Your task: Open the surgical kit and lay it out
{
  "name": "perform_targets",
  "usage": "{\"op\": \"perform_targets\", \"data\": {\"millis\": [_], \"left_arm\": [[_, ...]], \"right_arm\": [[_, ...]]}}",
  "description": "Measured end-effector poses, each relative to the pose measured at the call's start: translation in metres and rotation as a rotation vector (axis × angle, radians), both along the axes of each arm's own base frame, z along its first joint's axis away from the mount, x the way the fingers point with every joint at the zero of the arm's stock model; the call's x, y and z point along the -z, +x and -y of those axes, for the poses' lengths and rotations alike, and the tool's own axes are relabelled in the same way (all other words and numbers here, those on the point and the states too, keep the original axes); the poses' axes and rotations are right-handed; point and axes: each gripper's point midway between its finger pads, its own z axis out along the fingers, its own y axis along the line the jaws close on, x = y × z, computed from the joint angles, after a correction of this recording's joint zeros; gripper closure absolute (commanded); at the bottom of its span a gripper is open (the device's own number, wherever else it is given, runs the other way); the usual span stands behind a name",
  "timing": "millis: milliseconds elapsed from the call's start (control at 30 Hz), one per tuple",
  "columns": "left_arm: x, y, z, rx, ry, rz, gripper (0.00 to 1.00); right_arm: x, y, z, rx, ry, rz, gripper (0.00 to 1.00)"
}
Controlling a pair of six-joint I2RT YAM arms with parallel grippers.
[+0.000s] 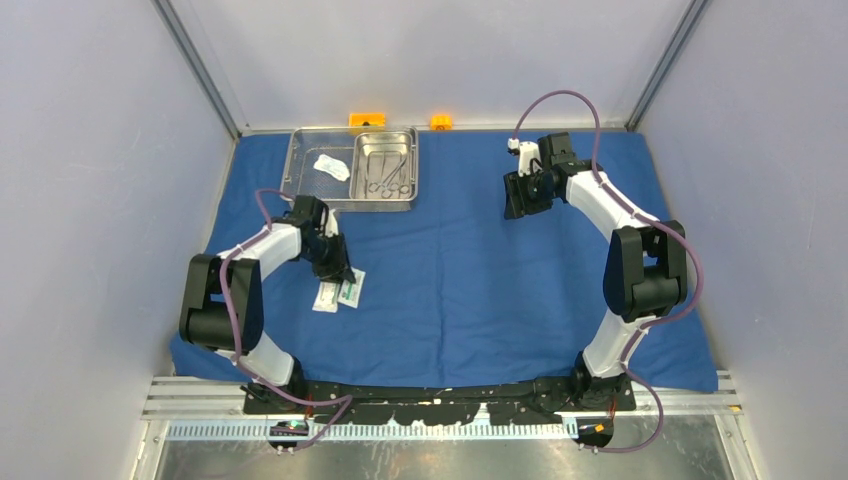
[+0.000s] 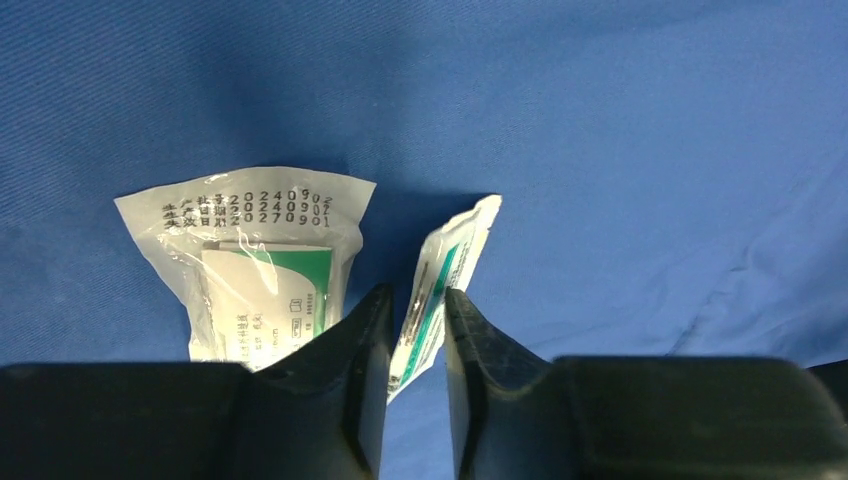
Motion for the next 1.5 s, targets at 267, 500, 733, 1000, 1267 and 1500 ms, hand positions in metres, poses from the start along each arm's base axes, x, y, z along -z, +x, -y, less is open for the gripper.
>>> {"op": "perform_targets", "data": {"millis": [267,500,733,1000,1267,1500], "left_arm": [[-0.002,0.0,0.0,-0.002,0.003,-0.006,0.57],[-0.02,0.003,0.0,-0.001,-0.001,0.024,0.52],[-0.046,0.018,0.001,0.015,0.0,0.071,0.48],[-0.103,0.09,-0.01,0.059,0.089,0.326,0.42],[-0.11,0.197,-0.04,-0.023,0.18,0.428,0.39],[-0.073,0.278,-0.059,-0.143,0.179,0.393,0.38]], "right_arm": [[0.0,0.0,0.0,-0.005,-0.004,0.003,0.49],[0.001,0.0,0.002,-0.009,-0.014,0.006,0.49],[0.002,0.001,0.004,-0.006,-0.025,0.006,0.49],[0.001,-0.001,0.004,-0.006,-0.026,-0.003,0.49],[0.001,-0.001,0.004,-0.006,-0.025,-0.004,0.49],[0.001,-0.002,0.004,-0.006,-0.026,-0.007,0.49]]}}
